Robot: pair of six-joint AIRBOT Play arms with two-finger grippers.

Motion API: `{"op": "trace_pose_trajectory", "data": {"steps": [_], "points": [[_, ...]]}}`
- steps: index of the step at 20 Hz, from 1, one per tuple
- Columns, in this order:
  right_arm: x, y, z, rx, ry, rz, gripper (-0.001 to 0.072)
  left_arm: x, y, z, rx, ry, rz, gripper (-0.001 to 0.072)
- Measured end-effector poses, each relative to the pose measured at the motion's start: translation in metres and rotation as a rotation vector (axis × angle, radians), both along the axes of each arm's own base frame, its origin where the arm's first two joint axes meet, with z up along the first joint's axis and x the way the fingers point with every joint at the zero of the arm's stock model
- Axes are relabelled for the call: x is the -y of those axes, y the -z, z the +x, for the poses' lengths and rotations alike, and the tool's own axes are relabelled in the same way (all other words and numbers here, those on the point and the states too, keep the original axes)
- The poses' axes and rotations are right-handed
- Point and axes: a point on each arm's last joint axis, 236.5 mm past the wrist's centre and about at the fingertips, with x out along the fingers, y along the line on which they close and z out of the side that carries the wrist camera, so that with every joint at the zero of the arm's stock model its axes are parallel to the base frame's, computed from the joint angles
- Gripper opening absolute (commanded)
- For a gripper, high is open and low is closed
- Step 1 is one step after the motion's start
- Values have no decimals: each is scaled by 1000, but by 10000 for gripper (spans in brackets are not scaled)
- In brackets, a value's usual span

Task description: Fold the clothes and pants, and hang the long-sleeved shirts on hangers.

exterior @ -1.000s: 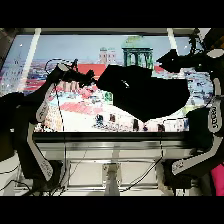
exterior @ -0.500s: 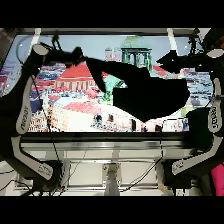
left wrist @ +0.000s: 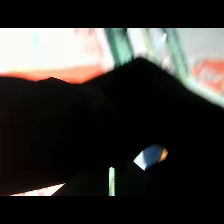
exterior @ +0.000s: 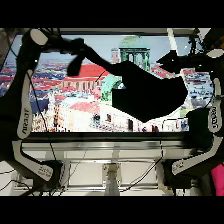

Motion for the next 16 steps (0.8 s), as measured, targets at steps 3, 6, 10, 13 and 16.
{"op": "trace_pose_trajectory", "data": {"steps": [3,6,10,13,16], "points": [[2,0,0,1,5,0,407,-5,97,-45,-253,96,208,2],[7,0,1,1,14,-1,408,-25,159,-91,-439,143,345,4],[12,0,3,5,29,-2,408,-19,187,-131,-568,197,354,5],[15,-1,5,10,39,-4,408,15,185,-150,-594,273,260,12],[16,-1,6,13,44,-5,411,49,165,-162,-585,336,143,12]]}}
